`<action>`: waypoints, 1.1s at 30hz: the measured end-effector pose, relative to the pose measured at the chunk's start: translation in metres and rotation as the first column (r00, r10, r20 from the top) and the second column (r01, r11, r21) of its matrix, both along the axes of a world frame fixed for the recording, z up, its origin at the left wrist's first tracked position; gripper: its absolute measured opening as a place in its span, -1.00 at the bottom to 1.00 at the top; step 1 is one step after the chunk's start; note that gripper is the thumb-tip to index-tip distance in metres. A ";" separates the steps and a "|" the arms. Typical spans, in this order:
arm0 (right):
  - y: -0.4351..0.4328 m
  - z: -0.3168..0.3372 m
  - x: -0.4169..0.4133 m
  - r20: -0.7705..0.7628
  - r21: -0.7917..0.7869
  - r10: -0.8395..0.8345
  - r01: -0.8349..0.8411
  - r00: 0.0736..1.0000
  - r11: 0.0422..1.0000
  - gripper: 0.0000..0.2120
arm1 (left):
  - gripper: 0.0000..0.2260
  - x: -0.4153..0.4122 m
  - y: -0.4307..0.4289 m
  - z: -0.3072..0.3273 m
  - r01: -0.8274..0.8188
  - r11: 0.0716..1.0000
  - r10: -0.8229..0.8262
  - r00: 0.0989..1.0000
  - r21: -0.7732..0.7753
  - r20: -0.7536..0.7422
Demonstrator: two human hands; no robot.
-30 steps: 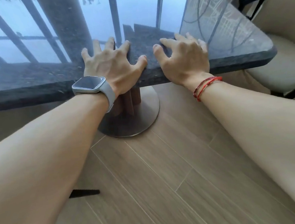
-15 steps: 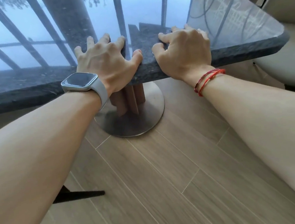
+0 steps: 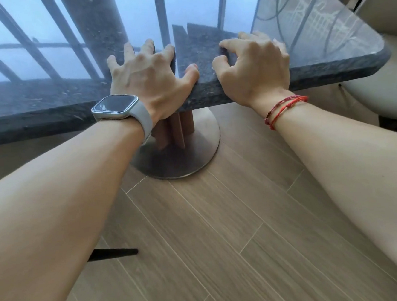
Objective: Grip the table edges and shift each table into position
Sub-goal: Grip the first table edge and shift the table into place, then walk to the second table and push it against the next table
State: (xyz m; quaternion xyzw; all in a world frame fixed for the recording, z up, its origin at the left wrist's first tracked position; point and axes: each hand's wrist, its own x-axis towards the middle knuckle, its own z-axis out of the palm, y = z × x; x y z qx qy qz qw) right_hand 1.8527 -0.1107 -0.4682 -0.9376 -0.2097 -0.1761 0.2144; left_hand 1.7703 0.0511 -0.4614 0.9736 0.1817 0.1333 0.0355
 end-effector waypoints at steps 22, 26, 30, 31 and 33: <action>-0.022 0.126 -0.131 -0.577 0.430 0.209 0.077 0.789 0.900 -0.55 | -0.57 -0.114 -0.017 0.096 0.372 0.246 -0.047 0.927 -0.895 0.372; -0.025 0.165 -0.167 -0.589 0.523 0.260 0.116 0.766 0.845 -0.46 | -0.55 -0.160 -0.013 0.134 0.377 0.110 0.036 0.923 -0.920 0.382; -0.026 0.203 -0.196 -0.578 0.606 0.337 0.115 0.743 0.787 -0.47 | -0.49 -0.198 -0.009 0.170 0.405 0.078 0.068 0.909 -0.911 0.410; -0.025 0.213 -0.203 -0.574 0.627 0.356 0.115 0.737 0.771 -0.47 | -0.49 -0.207 -0.008 0.180 0.413 0.076 0.080 0.905 -0.908 0.418; -0.026 0.231 -0.216 -0.562 0.663 0.391 0.114 0.728 0.740 -0.46 | -0.47 -0.225 -0.007 0.195 0.423 0.052 0.109 0.898 -0.905 0.426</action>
